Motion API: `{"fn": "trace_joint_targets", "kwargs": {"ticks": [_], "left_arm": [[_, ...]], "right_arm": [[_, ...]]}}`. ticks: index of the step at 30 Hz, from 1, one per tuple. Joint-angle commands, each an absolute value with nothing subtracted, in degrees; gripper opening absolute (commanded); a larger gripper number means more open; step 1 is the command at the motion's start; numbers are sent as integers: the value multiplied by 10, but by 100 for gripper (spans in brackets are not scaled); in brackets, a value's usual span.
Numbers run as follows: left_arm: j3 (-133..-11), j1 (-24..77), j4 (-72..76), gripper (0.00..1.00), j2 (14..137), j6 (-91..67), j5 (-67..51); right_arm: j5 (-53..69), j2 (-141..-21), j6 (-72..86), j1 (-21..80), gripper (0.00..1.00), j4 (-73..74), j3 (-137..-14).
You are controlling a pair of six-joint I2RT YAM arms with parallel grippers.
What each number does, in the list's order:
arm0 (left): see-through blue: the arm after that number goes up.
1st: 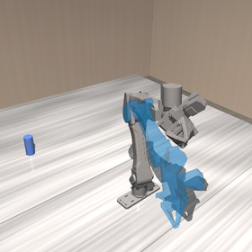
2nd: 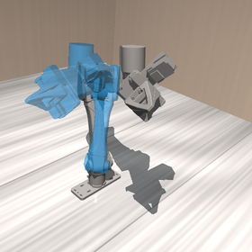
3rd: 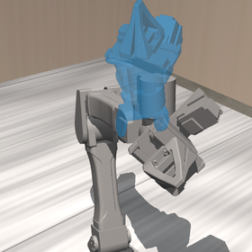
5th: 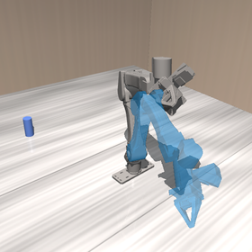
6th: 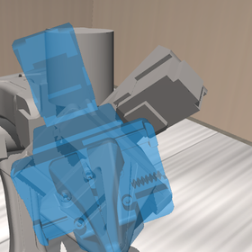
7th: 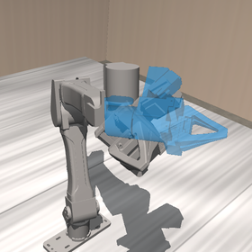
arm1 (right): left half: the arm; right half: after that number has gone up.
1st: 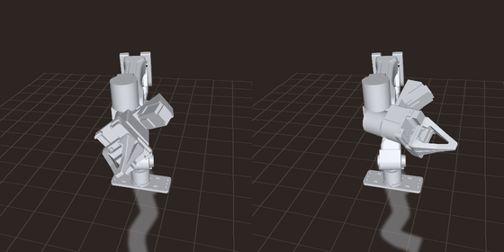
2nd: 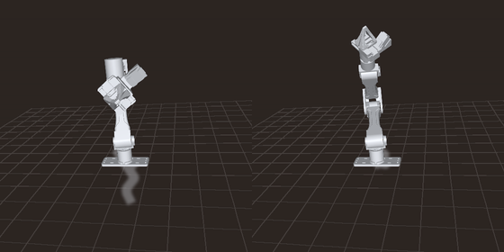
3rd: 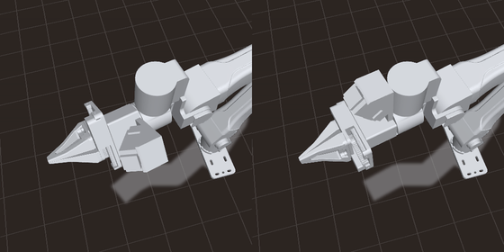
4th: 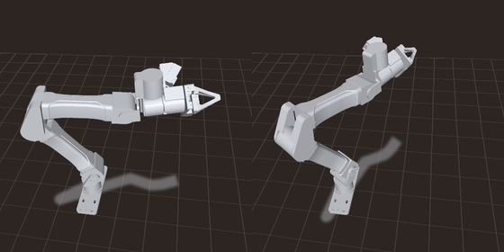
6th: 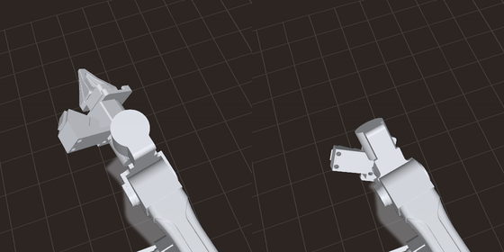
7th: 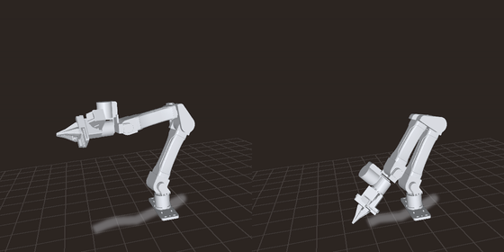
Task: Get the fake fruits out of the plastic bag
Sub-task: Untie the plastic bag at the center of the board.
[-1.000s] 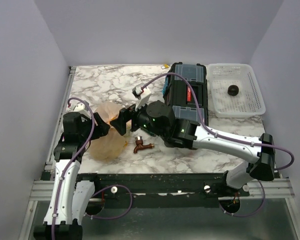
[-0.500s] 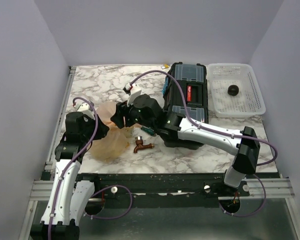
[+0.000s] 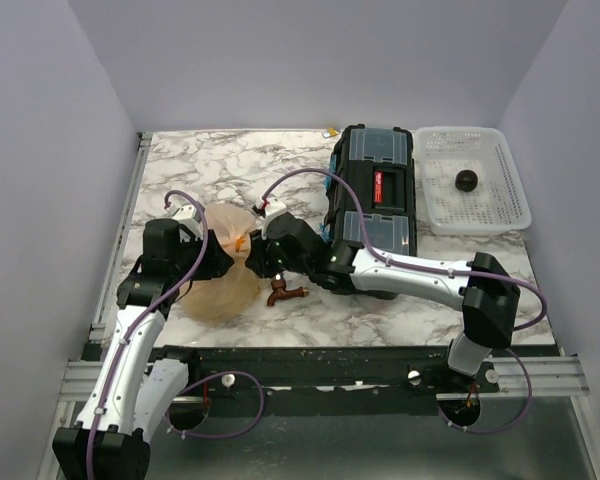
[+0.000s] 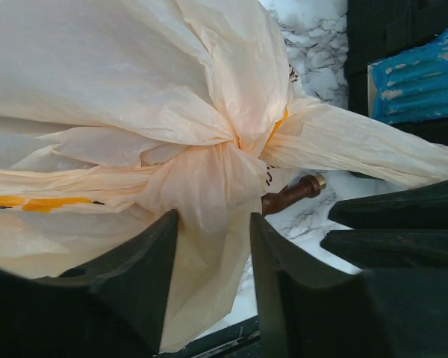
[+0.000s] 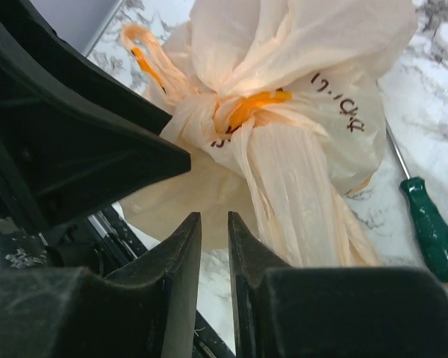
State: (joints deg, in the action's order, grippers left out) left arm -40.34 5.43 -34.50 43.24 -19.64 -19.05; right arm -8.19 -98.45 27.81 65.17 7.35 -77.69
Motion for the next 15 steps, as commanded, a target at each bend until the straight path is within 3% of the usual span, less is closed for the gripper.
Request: {"fn": "trace_joint_targets", "kwargs": {"ticks": [1,7,10,13,15], "left_arm": [[-401,65,-338,36,437,-186,-222],[-399,70,-336,21,441,-181,-233],[-400,70,-335,16,443,-179,-240],[-399,70,-334,16,440,-179,-241],[-399,70,-334,24,443,-179,-240]], "right_arm": [[-59,-978,296,654,22,45,-748],[-59,-981,290,654,19,53,-771],[-73,-975,288,652,30,67,-801],[-97,-978,292,649,42,66,-817],[-119,-991,314,640,43,86,-837]]}}
